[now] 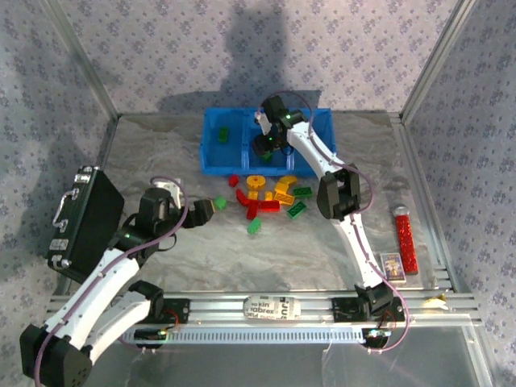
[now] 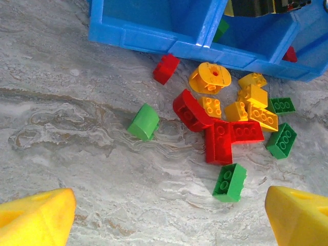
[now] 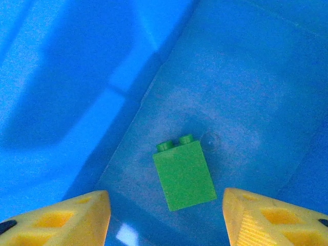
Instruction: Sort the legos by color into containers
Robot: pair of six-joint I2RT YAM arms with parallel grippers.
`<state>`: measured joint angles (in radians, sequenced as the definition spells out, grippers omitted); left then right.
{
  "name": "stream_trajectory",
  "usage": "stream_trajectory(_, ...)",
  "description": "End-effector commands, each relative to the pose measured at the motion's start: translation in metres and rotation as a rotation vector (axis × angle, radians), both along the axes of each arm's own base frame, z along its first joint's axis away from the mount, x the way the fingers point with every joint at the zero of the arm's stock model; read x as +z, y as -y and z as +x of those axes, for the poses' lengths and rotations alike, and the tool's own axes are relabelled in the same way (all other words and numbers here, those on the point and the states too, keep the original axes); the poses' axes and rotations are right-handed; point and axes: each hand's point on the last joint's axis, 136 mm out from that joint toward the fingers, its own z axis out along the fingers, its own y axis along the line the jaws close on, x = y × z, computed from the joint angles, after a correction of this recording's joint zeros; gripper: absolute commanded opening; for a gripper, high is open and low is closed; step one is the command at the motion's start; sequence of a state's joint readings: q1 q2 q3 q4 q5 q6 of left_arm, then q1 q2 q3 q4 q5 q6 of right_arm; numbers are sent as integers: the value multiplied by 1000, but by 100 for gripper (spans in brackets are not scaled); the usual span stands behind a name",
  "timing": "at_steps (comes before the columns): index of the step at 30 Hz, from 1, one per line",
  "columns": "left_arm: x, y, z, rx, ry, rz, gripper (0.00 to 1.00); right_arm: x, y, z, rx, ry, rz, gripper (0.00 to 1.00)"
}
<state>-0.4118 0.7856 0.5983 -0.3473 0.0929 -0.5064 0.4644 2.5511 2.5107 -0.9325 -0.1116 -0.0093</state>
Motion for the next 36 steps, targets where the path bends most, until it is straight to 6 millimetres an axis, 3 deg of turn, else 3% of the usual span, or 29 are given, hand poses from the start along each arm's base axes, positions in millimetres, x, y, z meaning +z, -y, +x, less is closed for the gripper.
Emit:
stream_trajectory(1, 1, 1, 0, -16, 14, -10, 95, -16, 4, 3, 4, -9, -45, 62)
stream_trajectory(17, -7, -4, 4, -5, 6, -16, 95, -49, 8, 7, 19, 10, -164, 65)
stream_trajectory(20, -7, -5, 4, -2, 5, -18, 95, -50, 9, 6, 12, 0, -157, 61)
stream_trajectory(23, -7, -5, 4, -2, 8, -16, 95, -47, 10, 6, 3, 4, -162, 45)
stream_trajectory(25, -6, -6, 4, -1, 13, -16, 95, -39, 10, 8, -9, 23, -168, 39)
stream_trajectory(29, -2, -7, 3, -2, 24, -22, 95, -7, 11, 10, -35, 98, -194, 36)
stream_trajectory(33, 4, -7, 2, -3, 43, -27, 95, 52, 13, 12, -98, 226, -208, 36)
stream_trajectory(36, 7, -8, 2, 1, 55, -32, 95, 100, -12, 0, -68, 312, -109, 36)
